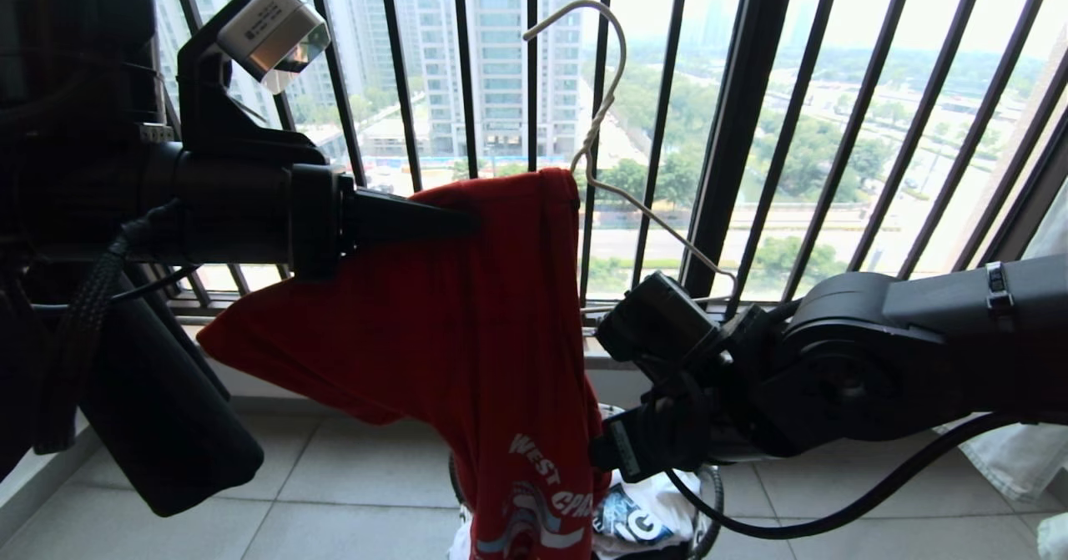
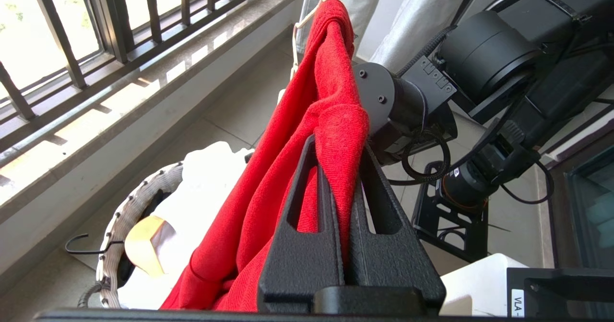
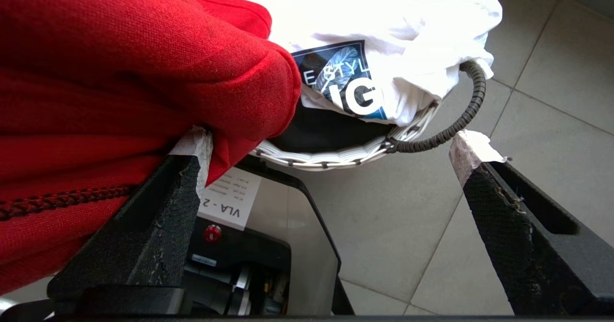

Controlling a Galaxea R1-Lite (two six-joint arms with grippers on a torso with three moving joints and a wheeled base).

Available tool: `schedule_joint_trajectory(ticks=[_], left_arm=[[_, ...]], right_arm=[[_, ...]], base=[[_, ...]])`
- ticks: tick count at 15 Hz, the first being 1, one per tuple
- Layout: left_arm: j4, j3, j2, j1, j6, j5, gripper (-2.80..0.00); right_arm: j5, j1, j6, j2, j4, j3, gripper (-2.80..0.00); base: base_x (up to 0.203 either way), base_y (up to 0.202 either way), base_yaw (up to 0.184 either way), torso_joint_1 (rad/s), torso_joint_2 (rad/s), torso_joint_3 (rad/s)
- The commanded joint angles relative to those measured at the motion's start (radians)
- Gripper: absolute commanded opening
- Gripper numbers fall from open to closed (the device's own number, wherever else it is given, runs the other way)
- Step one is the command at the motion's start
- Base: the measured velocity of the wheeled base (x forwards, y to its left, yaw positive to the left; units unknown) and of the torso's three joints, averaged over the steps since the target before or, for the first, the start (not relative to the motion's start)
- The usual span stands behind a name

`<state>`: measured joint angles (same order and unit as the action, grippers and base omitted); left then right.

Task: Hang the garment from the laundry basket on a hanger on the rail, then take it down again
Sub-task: Hang the clothes on the clothes rack

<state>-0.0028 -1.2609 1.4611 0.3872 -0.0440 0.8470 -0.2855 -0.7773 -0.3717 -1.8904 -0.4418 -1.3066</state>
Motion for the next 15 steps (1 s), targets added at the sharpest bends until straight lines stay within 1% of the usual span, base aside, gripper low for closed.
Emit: schedule_joint_trajectory(ticks=[1,4,6,10,15], left_arm=[[0.000,0.000,-0.002,-0.001,0.000,0.004,-2.80],[-0.002,0.000,-0.002,-0.005,0.000,0.003,-2.80],[-0.030,0.001,-0.002,-0.014,-0.005,0.003,-2.80],[-0.033,0.003,-0.005,-0.016,-0.005,-0.005,-2.80],[-0.034,0.002,-0.008,-0.028,-0.006,-0.006,-2.80]], right_arm=[[-0.003,0.020,0.009,0.041,-0.006,0.001,0.00],[-0.005,0.059,0.019,0.060,-0.006,0.012,0.00],[-0.006,0.097,0.040,0.071,-0.004,0.029,0.00],[-0.006,0.158,0.068,0.083,-0.003,0.035,0.00],[-0.006,0.196,0.099,0.089,-0.003,0.035,0.00]], base=[[0.000,0.000,0.000,0.000,0.00,0.000],[0.000,0.000,0.000,0.000,0.00,0.000],[0.000,0.000,0.000,0.000,0.00,0.000],[0.000,0.000,0.000,0.000,0.00,0.000],[0.000,0.000,0.000,0.000,0.00,0.000]])
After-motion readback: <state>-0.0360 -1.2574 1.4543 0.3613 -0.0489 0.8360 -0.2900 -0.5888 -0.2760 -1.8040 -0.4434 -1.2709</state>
